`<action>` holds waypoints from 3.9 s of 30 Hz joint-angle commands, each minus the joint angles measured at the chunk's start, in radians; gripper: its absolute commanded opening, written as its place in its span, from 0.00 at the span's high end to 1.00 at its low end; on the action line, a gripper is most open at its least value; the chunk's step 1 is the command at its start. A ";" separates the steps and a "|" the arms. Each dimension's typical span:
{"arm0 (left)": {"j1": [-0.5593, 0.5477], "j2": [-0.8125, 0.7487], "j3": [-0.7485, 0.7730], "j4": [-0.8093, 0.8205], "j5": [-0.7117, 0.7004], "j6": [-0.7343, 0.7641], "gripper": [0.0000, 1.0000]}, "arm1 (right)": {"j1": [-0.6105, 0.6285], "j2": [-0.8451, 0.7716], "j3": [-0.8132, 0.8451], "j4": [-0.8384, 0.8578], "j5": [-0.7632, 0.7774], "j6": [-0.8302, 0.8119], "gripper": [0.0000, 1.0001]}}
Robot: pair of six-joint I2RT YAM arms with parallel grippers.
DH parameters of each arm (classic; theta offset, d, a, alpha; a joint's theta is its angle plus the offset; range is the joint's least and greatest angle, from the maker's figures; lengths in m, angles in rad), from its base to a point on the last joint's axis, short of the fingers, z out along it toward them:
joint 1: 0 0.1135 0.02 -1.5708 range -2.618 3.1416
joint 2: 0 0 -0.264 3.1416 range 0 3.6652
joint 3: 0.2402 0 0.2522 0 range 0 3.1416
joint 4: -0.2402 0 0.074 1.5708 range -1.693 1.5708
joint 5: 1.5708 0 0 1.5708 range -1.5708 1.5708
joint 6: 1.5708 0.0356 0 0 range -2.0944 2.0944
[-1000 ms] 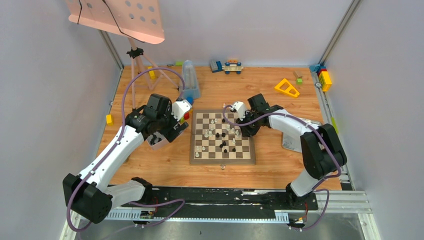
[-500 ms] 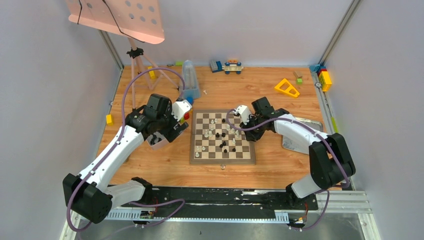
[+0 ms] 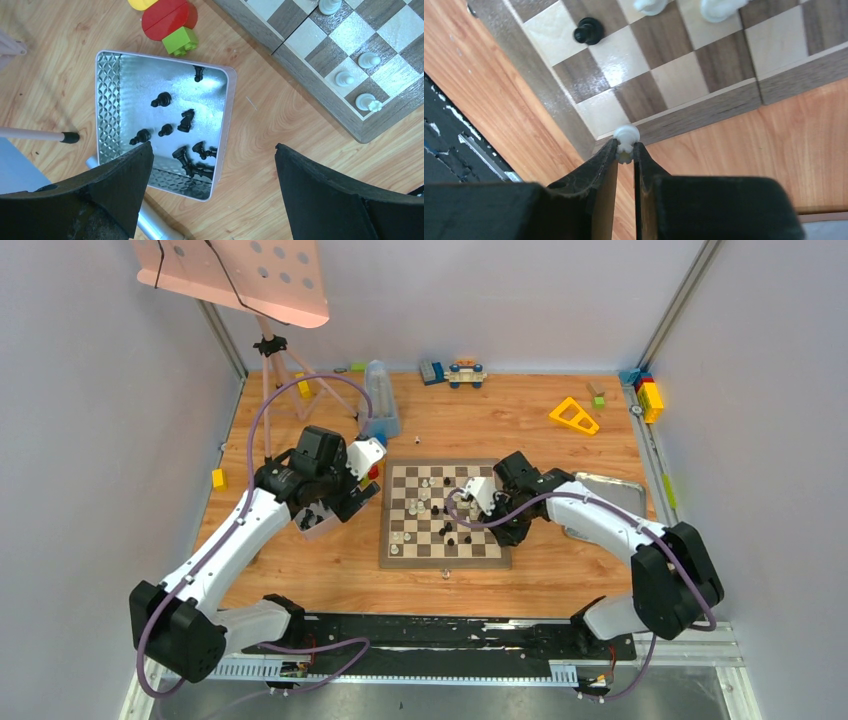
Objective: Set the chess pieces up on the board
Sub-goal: Place the chess piece on the chessboard, then pick up the chess piece at the center of the board.
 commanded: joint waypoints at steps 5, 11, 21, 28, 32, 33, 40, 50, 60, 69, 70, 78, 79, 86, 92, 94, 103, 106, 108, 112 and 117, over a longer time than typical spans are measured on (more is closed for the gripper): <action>0.001 -0.005 -0.012 0.036 0.015 -0.005 0.01 | 0.090 -0.028 -0.004 -0.062 0.094 0.003 0.91; 0.001 -0.019 -0.019 0.031 0.008 -0.005 0.01 | 0.126 0.021 0.024 -0.050 0.123 0.032 0.90; 0.001 -0.036 -0.029 0.026 0.000 -0.001 0.01 | 0.149 0.051 0.039 -0.022 0.122 0.052 0.91; 0.001 -0.048 -0.040 0.028 -0.009 0.004 0.01 | 0.158 0.051 0.033 -0.014 0.097 0.065 0.90; 0.001 -0.047 -0.043 0.030 -0.010 0.002 0.01 | 0.162 0.050 0.021 0.007 0.091 0.074 0.89; 0.001 -0.047 -0.043 0.030 -0.011 0.002 0.01 | 0.162 0.051 0.017 0.013 0.092 0.074 0.89; 0.001 -0.048 -0.043 0.027 -0.012 0.003 0.01 | 0.163 0.047 -0.004 0.034 0.102 0.081 0.76; 0.001 -0.058 -0.044 0.021 -0.021 0.012 0.01 | 0.161 -0.013 0.046 -0.005 0.111 0.088 0.36; 0.001 0.036 0.029 0.105 0.028 0.054 0.01 | 0.064 -0.058 0.206 -0.019 -0.001 0.101 0.31; -0.034 0.506 0.471 0.127 0.116 -0.052 0.06 | -0.164 -0.107 0.208 0.123 -0.082 0.194 0.34; -0.039 0.575 0.489 0.128 0.119 -0.071 0.06 | -0.182 -0.116 0.199 0.137 -0.086 0.199 0.34; -0.081 0.937 0.855 0.134 0.079 -0.217 0.06 | -0.266 -0.137 0.105 0.208 -0.122 0.218 0.34; -0.081 0.964 0.883 0.138 0.074 -0.242 0.06 | -0.271 -0.134 0.094 0.215 -0.127 0.220 0.35; -0.080 1.221 1.166 0.178 0.014 -0.251 0.02 | -0.287 -0.102 0.046 0.253 -0.160 0.236 0.35; -0.065 1.331 1.260 0.203 0.031 -0.196 0.00 | -0.298 -0.087 0.027 0.266 -0.163 0.232 0.35; -0.050 1.349 1.273 0.202 0.059 -0.198 0.00 | -0.301 -0.088 0.021 0.271 -0.164 0.230 0.35; -0.006 1.369 1.277 0.172 0.223 -0.192 0.09 | -0.312 -0.080 0.012 0.276 -0.171 0.227 0.36; -0.006 1.373 1.268 0.158 0.259 -0.176 0.14 | -0.312 -0.076 0.012 0.276 -0.171 0.227 0.36; -0.006 1.375 1.266 0.147 0.269 -0.169 0.17 | -0.312 -0.074 0.012 0.275 -0.171 0.227 0.36; -0.003 1.369 1.246 0.143 0.280 -0.158 0.22 | -0.312 -0.071 0.010 0.275 -0.172 0.226 0.36; 0.000 1.369 1.239 0.136 0.282 -0.137 0.28 | -0.312 -0.066 0.009 0.276 -0.176 0.226 0.36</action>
